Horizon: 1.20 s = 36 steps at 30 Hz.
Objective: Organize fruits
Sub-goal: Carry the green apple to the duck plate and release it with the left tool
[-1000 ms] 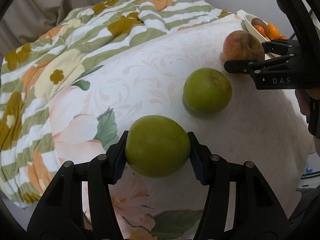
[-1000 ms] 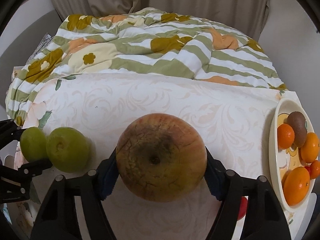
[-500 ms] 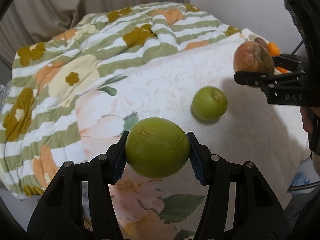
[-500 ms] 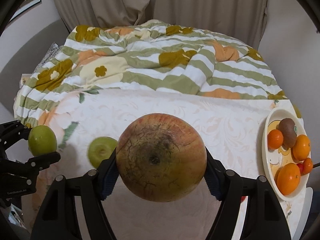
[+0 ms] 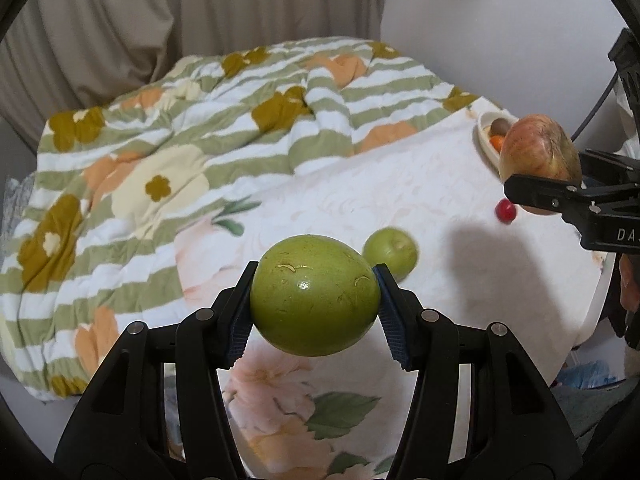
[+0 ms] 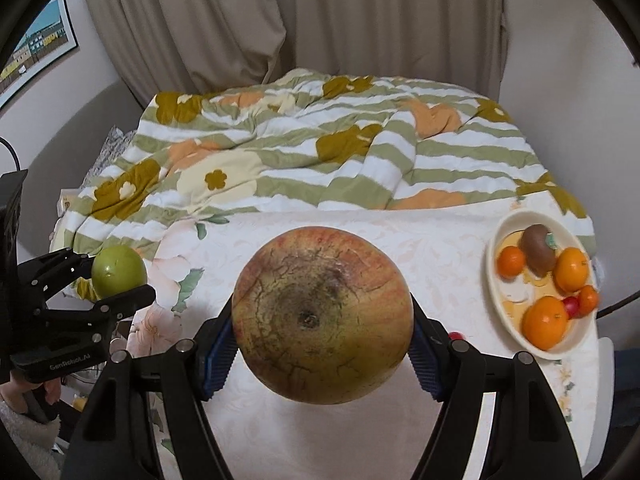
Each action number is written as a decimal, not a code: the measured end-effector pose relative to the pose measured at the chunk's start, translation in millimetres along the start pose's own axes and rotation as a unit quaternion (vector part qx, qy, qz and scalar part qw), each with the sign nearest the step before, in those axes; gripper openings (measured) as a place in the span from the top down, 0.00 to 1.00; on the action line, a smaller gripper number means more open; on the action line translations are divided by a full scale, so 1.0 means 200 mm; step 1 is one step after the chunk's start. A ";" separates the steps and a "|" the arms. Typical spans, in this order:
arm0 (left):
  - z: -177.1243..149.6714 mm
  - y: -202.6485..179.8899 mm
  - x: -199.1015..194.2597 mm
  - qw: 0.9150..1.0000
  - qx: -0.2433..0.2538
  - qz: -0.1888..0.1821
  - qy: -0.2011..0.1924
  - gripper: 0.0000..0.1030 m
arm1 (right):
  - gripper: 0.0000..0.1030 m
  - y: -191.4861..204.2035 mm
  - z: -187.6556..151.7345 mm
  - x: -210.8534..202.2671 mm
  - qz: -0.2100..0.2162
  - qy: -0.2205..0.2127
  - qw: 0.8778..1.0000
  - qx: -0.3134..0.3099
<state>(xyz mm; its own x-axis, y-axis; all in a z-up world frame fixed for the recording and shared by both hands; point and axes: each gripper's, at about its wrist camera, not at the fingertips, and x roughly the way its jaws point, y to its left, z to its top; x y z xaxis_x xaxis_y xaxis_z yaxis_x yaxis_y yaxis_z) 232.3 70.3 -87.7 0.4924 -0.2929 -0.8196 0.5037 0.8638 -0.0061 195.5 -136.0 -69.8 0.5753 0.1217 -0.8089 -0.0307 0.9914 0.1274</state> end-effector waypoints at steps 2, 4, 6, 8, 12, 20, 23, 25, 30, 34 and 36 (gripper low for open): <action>0.03 -0.05 -0.02 1.000 0.002 0.000 -0.007 0.40 | 0.32 -0.05 0.00 -0.04 -0.001 -0.007 1.000 0.004; 0.07 -0.13 -0.05 1.000 0.004 0.000 -0.016 0.40 | 0.32 -0.12 0.00 -0.10 -0.004 -0.015 1.000 0.005; 0.11 -0.20 -0.06 1.000 0.003 0.000 -0.025 0.39 | 0.32 -0.19 -0.01 -0.14 -0.006 -0.020 1.000 0.003; 0.15 -0.30 -0.07 0.999 0.001 0.000 -0.033 0.40 | 0.32 -0.27 -0.01 -0.18 -0.006 -0.024 1.000 0.001; 0.22 -0.49 -0.09 0.999 -0.008 -0.003 -0.045 0.39 | 0.32 -0.46 -0.04 -0.27 -0.011 -0.027 1.000 -0.008; 0.36 -0.88 -0.02 0.998 -0.014 -0.001 -0.055 0.40 | 0.32 -0.87 -0.07 -0.36 -0.015 -0.028 0.999 -0.021; 0.42 -1.00 0.05 0.998 -0.019 0.000 -0.052 0.39 | 0.32 -1.00 -0.06 -0.36 -0.014 -0.028 0.999 -0.027; 0.45 -1.08 0.11 0.999 -0.025 -0.001 -0.046 0.39 | 0.32 -1.08 -0.06 -0.36 -0.011 -0.026 0.999 -0.032; 0.53 -1.24 0.27 0.999 -0.038 -0.013 -0.027 0.39 | 0.32 -1.23 -0.05 -0.33 -0.005 -0.019 0.999 -0.042; 0.58 -1.33 0.40 0.999 -0.032 -0.023 -0.004 0.39 | 0.32 -1.34 -0.05 -0.31 -0.002 -0.014 0.999 -0.035; 0.60 -1.38 0.48 0.999 -0.027 -0.027 0.008 0.39 | 0.32 -1.39 -0.05 -0.29 0.000 -0.011 1.000 -0.026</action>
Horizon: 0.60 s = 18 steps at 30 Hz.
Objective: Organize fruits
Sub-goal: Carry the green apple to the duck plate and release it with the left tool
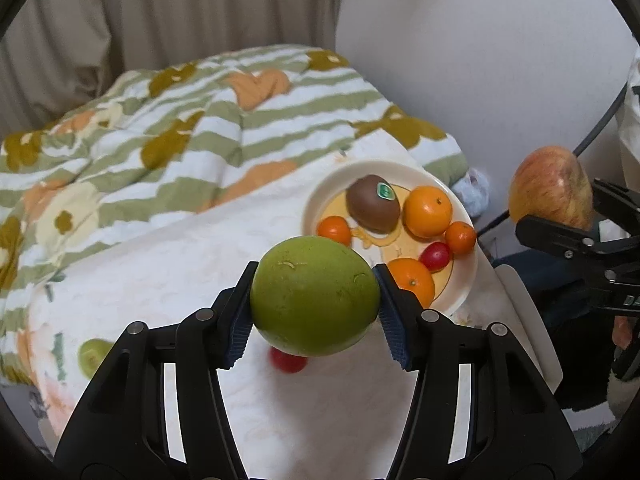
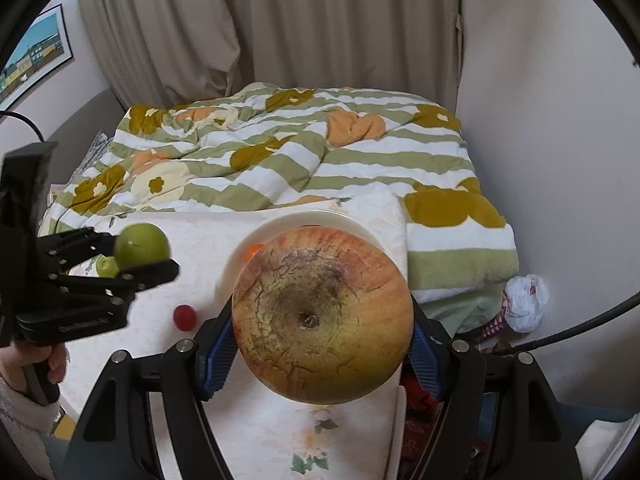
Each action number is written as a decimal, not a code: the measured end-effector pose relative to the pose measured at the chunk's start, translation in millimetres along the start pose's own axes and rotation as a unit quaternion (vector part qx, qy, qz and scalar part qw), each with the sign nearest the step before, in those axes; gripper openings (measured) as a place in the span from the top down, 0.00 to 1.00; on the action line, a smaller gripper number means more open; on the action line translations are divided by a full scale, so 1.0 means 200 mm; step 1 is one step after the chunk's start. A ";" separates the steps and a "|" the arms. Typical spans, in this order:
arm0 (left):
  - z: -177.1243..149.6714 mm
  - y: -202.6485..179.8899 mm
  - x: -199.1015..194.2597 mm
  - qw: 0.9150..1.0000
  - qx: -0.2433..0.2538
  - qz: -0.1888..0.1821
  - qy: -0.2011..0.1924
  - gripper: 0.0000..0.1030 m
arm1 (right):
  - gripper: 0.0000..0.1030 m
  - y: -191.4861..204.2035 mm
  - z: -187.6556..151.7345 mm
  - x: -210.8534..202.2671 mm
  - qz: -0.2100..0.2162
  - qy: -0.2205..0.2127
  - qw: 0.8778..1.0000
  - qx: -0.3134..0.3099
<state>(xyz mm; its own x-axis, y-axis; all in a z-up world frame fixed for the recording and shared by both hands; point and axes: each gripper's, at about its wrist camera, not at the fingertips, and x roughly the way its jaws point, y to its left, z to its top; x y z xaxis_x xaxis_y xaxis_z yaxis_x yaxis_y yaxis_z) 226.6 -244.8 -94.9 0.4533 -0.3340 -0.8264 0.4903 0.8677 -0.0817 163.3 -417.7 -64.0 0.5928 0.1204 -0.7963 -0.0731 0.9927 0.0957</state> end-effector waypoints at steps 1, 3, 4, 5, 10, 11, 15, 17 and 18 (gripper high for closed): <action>0.01 -0.02 0.04 1.000 0.003 -0.002 0.007 0.39 | 0.32 -0.02 0.00 0.01 0.000 0.001 1.000 0.003; 0.03 -0.04 0.11 1.000 0.007 -0.006 0.020 0.39 | 0.32 -0.06 -0.01 0.03 0.000 0.005 1.000 0.012; 0.04 -0.06 0.16 1.000 0.009 -0.008 0.028 0.39 | 0.32 -0.08 -0.01 0.04 0.000 0.007 1.000 0.016; 0.04 -0.06 0.18 0.999 0.011 -0.009 0.033 0.39 | 0.32 -0.09 -0.02 0.05 0.000 0.009 1.000 0.020; 0.05 -0.10 0.33 0.998 0.027 -0.014 0.061 0.39 | 0.32 -0.16 -0.03 0.09 -0.005 0.017 0.999 0.041; 0.05 -0.09 0.35 0.997 0.028 -0.016 0.064 0.40 | 0.32 -0.17 -0.04 0.09 -0.007 0.018 0.999 0.044; 0.03 -0.09 0.40 0.997 0.027 -0.021 0.075 0.39 | 0.32 -0.19 -0.05 0.10 -0.014 0.020 0.998 0.059; 0.04 -0.09 0.40 0.997 0.026 -0.029 0.073 0.37 | 0.32 -0.20 -0.04 0.10 -0.016 0.019 0.998 0.063; 0.04 -0.08 0.39 0.997 0.026 -0.031 0.070 0.34 | 0.32 -0.20 -0.04 0.10 -0.017 0.018 0.998 0.064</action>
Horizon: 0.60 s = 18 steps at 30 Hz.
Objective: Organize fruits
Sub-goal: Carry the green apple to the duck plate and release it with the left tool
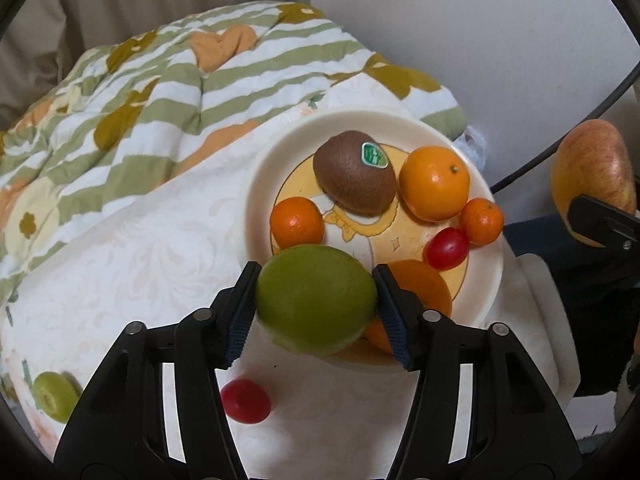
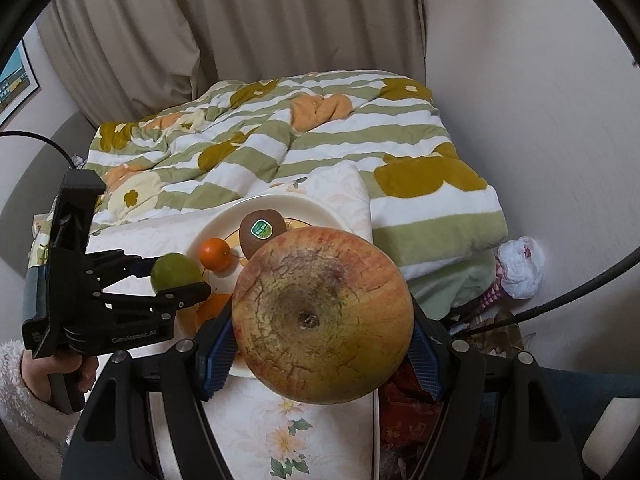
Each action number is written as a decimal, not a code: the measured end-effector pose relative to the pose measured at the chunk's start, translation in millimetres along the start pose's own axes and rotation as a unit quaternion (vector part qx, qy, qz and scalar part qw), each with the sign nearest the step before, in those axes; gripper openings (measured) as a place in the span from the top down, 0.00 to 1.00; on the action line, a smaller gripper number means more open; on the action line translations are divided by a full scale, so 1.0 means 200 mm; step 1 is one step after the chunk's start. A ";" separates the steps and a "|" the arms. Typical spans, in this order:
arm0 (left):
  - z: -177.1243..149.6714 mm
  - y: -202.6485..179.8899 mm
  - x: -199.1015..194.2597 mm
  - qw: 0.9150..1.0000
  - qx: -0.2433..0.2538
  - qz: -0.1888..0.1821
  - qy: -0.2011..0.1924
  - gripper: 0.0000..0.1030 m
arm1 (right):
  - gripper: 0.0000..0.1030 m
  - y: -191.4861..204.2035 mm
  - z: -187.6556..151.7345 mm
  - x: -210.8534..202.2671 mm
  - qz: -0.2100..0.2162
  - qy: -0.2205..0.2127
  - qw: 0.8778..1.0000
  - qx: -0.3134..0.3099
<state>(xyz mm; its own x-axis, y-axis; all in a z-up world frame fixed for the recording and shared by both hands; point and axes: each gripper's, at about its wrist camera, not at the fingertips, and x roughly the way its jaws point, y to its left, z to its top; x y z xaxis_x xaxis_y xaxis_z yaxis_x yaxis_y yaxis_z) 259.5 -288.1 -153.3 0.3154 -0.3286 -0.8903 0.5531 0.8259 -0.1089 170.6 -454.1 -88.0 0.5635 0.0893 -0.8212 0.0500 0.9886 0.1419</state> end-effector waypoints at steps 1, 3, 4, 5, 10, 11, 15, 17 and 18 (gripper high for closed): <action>0.01 0.00 -0.01 1.000 0.000 0.001 -0.006 0.20 | 0.32 0.00 0.00 0.00 -0.001 -0.001 1.000 0.001; 0.01 0.01 -0.05 1.000 -0.001 0.005 -0.019 0.00 | 0.32 0.01 0.01 0.00 -0.001 -0.002 1.000 0.002; 0.02 0.02 -0.08 1.000 -0.002 0.004 -0.029 0.00 | 0.32 0.01 0.01 -0.01 -0.002 -0.003 1.000 0.002; 0.02 0.02 -0.11 0.999 -0.003 0.003 -0.033 0.00 | 0.32 0.02 0.01 -0.01 -0.002 -0.004 1.000 0.001; 0.00 0.09 -0.21 0.999 -0.014 0.016 -0.039 0.00 | 0.32 0.06 0.03 -0.01 0.001 -0.007 1.000 -0.006; -0.02 0.10 -0.23 0.999 -0.018 0.018 -0.041 0.00 | 0.32 0.07 0.04 -0.01 0.002 -0.007 1.000 -0.009; -0.07 0.19 -0.32 0.998 -0.040 0.031 -0.048 0.00 | 0.32 0.12 0.06 0.01 0.012 -0.008 1.000 -0.021; -0.10 0.23 -0.36 0.997 -0.052 0.041 -0.050 0.00 | 0.32 0.15 0.07 0.03 0.018 -0.007 0.999 -0.030; -0.11 0.25 -0.38 0.996 -0.060 0.045 -0.052 0.00 | 0.32 0.17 0.08 0.04 0.021 -0.006 0.999 -0.035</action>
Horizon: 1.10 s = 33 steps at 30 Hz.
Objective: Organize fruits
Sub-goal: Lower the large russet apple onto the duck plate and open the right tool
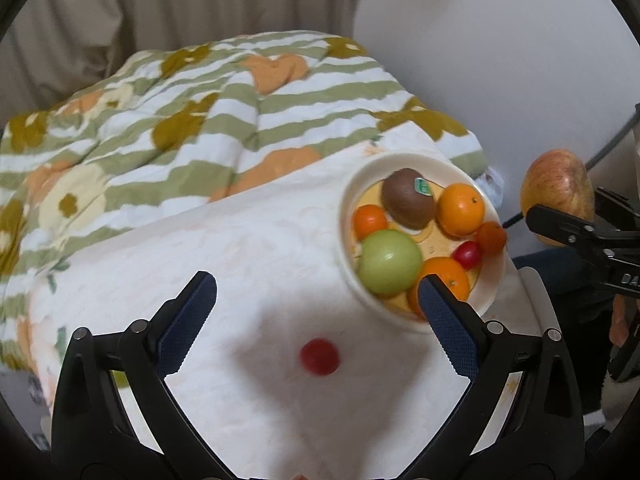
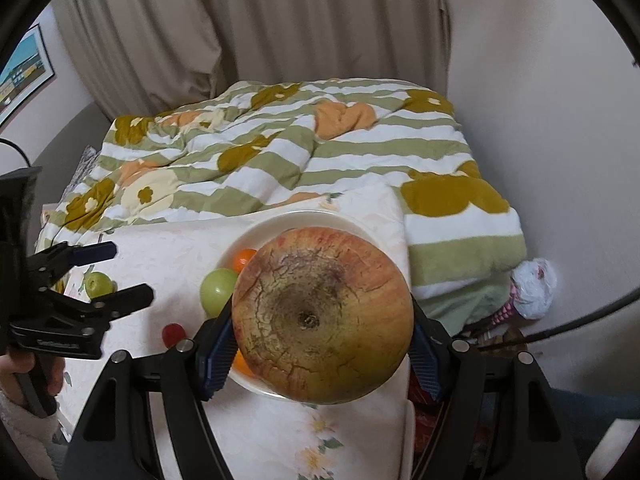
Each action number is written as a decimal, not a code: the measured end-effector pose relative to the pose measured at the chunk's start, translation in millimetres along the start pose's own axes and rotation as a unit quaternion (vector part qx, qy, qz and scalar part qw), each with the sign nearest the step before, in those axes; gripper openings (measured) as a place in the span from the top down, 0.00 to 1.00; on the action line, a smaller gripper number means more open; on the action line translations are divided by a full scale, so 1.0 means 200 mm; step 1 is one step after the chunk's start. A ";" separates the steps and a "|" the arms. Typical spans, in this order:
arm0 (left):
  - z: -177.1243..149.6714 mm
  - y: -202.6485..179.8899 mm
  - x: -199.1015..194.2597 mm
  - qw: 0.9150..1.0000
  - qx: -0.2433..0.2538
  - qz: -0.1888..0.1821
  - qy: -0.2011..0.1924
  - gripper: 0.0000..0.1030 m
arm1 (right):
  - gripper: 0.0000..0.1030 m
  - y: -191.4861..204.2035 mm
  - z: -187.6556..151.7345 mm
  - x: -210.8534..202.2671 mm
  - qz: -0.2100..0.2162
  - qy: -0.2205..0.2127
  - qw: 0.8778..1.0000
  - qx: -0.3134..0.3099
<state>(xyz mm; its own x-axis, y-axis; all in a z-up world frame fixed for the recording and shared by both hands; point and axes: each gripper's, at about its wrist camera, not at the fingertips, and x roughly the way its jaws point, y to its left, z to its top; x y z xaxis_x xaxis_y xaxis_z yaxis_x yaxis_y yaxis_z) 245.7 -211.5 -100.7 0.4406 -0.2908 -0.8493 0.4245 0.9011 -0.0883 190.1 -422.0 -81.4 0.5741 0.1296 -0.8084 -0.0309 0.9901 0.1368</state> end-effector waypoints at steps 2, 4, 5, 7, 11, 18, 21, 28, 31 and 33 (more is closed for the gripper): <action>-0.02 0.05 -0.04 1.000 -0.016 0.008 -0.003 0.00 | 0.32 0.03 0.01 0.04 0.007 0.001 1.000 -0.008; -0.05 0.10 -0.08 0.999 -0.032 0.016 -0.006 0.00 | 0.32 0.06 0.02 0.08 0.011 0.004 1.000 -0.016; -0.07 0.12 -0.10 0.999 -0.038 0.019 -0.007 0.00 | 0.32 0.07 0.02 0.10 0.012 0.005 1.000 -0.019; -0.10 0.16 -0.13 0.998 -0.050 0.029 -0.008 0.00 | 0.32 0.09 0.01 0.15 0.016 0.007 1.000 -0.026; -0.17 0.22 -0.18 0.996 -0.068 0.049 -0.007 0.00 | 0.32 0.15 -0.01 0.24 0.005 -0.005 0.998 -0.059; -0.27 0.30 -0.22 0.993 -0.099 0.069 0.000 0.00 | 0.32 0.17 -0.04 0.33 0.005 -0.018 0.997 -0.068; -0.31 0.30 -0.23 0.992 -0.104 0.074 0.003 0.00 | 0.32 0.17 -0.05 0.37 0.003 -0.010 0.998 -0.069; -0.37 0.28 -0.27 0.990 -0.113 0.081 0.000 0.00 | 0.20 0.17 -0.07 0.33 -0.002 -0.037 0.997 -0.070; -0.40 0.27 -0.29 0.990 -0.119 0.079 -0.006 0.00 | 0.00 0.17 -0.07 0.28 -0.001 -0.061 0.995 -0.080; -0.42 0.25 -0.31 0.990 -0.122 0.076 -0.012 0.00 | 0.01 0.18 -0.08 0.25 -0.002 -0.064 0.994 -0.086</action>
<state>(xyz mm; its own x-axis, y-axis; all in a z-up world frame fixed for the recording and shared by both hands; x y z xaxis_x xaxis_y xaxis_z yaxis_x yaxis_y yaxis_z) 174.2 -120.9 -96.1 0.5046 -0.1507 -0.8501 0.1501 0.9850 -0.0855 204.7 -378.4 -127.0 0.6742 0.1277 -0.7274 -0.1608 0.9867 0.0242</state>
